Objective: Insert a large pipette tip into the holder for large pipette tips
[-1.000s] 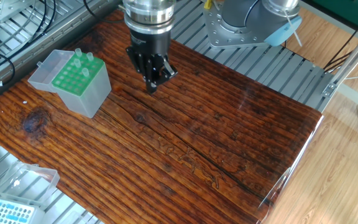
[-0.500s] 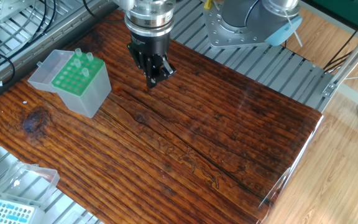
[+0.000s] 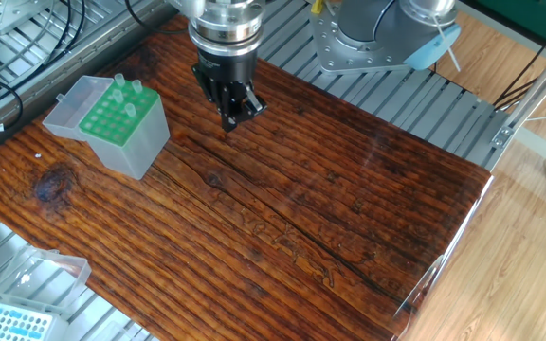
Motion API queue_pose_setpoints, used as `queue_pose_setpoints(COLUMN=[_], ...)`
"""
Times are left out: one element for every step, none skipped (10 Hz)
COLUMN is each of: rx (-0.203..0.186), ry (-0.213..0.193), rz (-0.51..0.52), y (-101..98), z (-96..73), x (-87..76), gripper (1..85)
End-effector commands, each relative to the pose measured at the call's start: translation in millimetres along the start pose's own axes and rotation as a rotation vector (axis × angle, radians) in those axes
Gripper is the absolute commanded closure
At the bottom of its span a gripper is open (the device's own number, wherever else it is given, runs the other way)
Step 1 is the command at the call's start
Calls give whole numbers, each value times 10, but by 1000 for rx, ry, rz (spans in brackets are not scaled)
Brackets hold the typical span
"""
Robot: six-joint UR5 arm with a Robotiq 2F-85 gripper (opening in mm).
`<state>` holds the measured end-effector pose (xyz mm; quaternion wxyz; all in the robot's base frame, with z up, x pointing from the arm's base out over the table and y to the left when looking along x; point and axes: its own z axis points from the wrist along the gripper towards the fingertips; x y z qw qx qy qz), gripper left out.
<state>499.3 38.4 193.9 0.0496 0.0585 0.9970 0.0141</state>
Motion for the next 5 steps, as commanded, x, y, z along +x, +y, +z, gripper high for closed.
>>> queue_pose_setpoints(rx=[-17,-21,-21,-21,-23], ry=[10,15,17,18,18], rz=[2,4,4,1,-2], y=[31,45,46,44,46], z=[4,13,16,17,18], x=[26,38,41,47,48], gripper=[847,847,847,847,847])
